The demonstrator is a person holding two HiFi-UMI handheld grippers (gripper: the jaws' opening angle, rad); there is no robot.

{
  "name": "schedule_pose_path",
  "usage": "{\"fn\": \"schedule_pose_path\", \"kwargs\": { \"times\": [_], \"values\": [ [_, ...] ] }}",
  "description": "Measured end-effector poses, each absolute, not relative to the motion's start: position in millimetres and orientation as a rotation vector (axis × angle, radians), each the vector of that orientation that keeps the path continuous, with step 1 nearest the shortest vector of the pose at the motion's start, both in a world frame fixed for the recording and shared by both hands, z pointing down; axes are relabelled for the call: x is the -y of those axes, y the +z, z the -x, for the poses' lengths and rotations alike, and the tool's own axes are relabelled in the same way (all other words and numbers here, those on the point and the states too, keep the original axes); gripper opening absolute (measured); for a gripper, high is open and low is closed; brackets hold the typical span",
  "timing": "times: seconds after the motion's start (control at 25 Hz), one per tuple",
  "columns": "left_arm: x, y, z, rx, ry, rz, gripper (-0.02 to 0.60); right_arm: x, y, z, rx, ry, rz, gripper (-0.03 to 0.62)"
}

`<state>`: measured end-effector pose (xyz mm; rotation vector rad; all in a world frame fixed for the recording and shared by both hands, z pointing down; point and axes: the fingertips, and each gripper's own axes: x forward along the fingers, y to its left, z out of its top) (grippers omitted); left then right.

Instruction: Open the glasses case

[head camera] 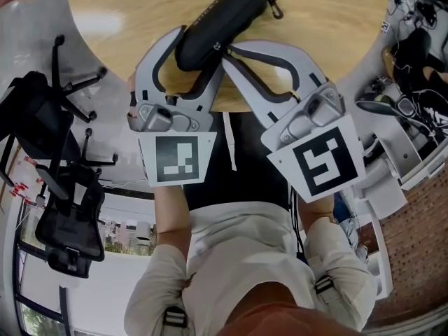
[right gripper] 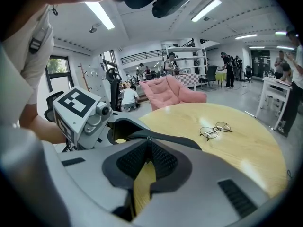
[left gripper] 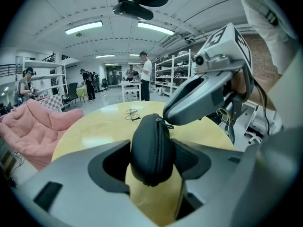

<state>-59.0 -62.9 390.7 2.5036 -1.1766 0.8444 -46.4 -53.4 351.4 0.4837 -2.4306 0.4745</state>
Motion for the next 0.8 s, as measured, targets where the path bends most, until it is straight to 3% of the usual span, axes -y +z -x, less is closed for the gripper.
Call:
{"fn": "schedule_pose_path", "kwargs": {
  "times": [0.8],
  "values": [
    [48, 404, 65, 1.165, 0.844, -2.448, 0.285, 66, 362, 38, 2.407, 0.446, -0.545, 0.04]
  ]
}}
